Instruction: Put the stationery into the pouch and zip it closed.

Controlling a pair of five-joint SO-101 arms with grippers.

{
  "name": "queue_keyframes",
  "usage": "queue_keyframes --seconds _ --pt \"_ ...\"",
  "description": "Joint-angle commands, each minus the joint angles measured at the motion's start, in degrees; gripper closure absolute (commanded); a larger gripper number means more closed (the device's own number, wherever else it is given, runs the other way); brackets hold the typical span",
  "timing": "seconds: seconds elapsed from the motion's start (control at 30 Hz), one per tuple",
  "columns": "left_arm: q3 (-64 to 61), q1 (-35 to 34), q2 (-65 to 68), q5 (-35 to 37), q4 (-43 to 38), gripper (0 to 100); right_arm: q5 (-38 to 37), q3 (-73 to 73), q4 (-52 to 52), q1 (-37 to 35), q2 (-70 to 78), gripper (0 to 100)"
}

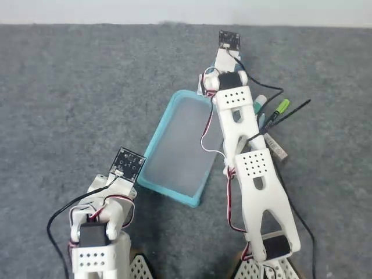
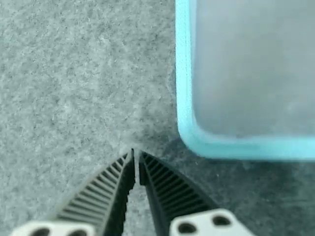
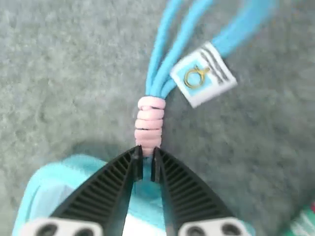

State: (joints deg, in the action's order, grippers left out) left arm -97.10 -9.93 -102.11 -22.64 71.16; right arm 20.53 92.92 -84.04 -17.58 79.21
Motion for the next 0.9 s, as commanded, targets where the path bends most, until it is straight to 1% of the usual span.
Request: queue_keyframes --seconds 0.0,0.13,0.23,0.33,0.47,0.6,0.73,0.87 --pt "0.4 -0.4 0.4 -0.8 -0.4 99 -6.2 3.3 -6.9 0.8 -11.9 99.1" --pt "0.4 -0.4 0.4 -0.8 -0.4 99 -16.5 3.3 -10.6 0.5 -20.4 99.1" --pt "0.4 -0.4 0.4 -0.8 -0.4 99 -19.7 3.3 -11.6 0.3 -25.4 99.1" --pt "0.4 -0.4 0.4 -0.8 -0.4 99 -19.6 2.7 -11.7 0.1 -27.6 98.6" --pt "0.4 -0.4 0.4 -0.8 -0.4 99 -19.7 2.6 -12.4 -1.9 -24.4 96.9" --pt "0.4 -0.4 0.4 -0.8 -0.4 99 -19.3 2.9 -8.3 -4.1 -16.8 86.8" --pt "0.4 -0.4 0.4 -0.8 -0.4 99 -19.3 3.2 -1.8 -3.7 -9.1 77.2" --pt "0.4 -0.4 0.4 -0.8 -0.4 99 -19.3 3.2 1.3 -3.6 -4.3 74.9"
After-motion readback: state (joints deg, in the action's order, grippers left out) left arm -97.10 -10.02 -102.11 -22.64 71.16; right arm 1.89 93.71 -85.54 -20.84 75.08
